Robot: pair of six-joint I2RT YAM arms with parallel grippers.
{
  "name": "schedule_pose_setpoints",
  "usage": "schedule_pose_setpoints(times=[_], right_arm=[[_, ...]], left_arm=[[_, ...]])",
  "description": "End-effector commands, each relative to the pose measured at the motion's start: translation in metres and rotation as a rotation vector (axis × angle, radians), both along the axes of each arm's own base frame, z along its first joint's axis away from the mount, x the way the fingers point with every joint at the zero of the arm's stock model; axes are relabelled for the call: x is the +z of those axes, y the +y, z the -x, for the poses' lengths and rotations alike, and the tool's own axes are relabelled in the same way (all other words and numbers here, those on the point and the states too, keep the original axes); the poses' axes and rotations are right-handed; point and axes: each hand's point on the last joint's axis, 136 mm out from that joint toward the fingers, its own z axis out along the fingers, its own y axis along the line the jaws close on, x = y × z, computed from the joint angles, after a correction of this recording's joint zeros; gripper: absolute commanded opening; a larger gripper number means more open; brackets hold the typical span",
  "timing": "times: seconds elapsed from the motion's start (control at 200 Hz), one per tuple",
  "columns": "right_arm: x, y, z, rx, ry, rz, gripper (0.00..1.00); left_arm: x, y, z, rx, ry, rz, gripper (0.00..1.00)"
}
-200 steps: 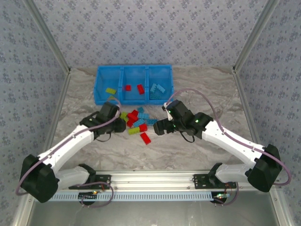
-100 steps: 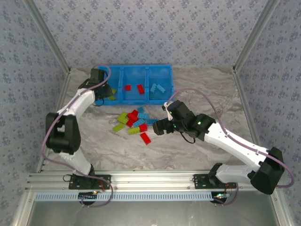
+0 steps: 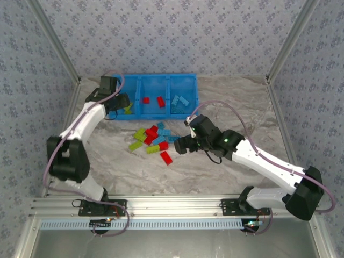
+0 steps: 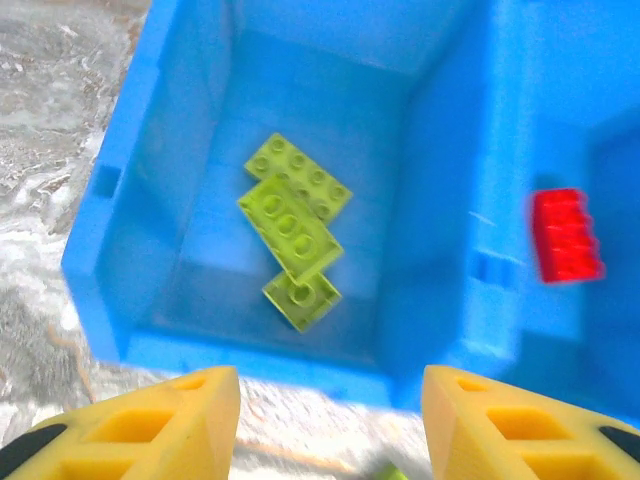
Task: Sort the legos into containers by color
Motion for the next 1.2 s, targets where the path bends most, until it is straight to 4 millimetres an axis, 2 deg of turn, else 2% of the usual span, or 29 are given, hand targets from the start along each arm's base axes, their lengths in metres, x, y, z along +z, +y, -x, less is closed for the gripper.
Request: schedule_pose_setpoints(times=[0.0,0.075,0.17,0.225,0.295,0.415,0.49,0.52,0.6,0.72,0.879,1.019,1.034,1.109,1.199], right_arm=[[-0.008,0.008,-0.004,0.001,-0.021,0.079,0.95],[-0.025,0.013,-0.003,0.028,-0.029,0.208,0.95],[-0.046,0.034,0.004,0.103,-0.037,0.32,0.95],[-0.059,0.05,0.008,0.142,-0.025,0.329,0.95],[-0.077,0.065,0.008,0.157,0.001,0.317,0.94],[-0.104,0.071,0.003,0.138,0.03,0.356,0.94],[-0.124,0.071,0.004,0.148,0.056,0.393,0.94],[-0.12,0.081,0.0,0.154,0.052,0.373,0.93],[-0.133,0.089,0.002,0.167,0.081,0.362,0.89],[-0.146,0.097,0.005,0.178,0.115,0.344,0.69],[-0.164,0.097,0.011,0.176,0.16,0.341,0.47],[-0.159,0.097,0.01,0.159,0.153,0.324,0.3],[-0.166,0.088,0.014,0.157,0.167,0.345,0.28],[-0.156,0.086,0.013,0.149,0.145,0.333,0.24],[-0.129,0.085,0.008,0.148,0.081,0.298,0.23]], left_arm=[[0.056,-0.035,0.05,-0.121,-0.112,0.076,0.51],[0.073,-0.056,0.088,-0.238,-0.156,0.065,0.51],[0.087,-0.072,0.136,-0.393,-0.201,0.015,0.51],[0.095,-0.073,0.158,-0.453,-0.222,-0.015,0.52],[0.094,-0.067,0.186,-0.519,-0.202,-0.055,0.52],[0.091,-0.057,0.218,-0.605,-0.191,-0.097,0.55],[0.084,-0.057,0.234,-0.664,-0.181,-0.095,0.65],[0.081,-0.059,0.239,-0.692,-0.182,-0.091,0.7],[0.068,-0.064,0.25,-0.762,-0.18,-0.082,0.82],[0.055,-0.066,0.257,-0.818,-0.177,-0.091,0.92],[0.052,-0.073,0.263,-0.888,-0.206,-0.081,0.99],[0.053,-0.077,0.267,-0.928,-0.241,-0.072,0.99],[0.053,-0.078,0.268,-0.929,-0.243,-0.071,0.99],[0.054,-0.077,0.268,-0.929,-0.263,-0.069,0.99],[0.061,-0.078,0.269,-0.92,-0.293,-0.05,0.99]])
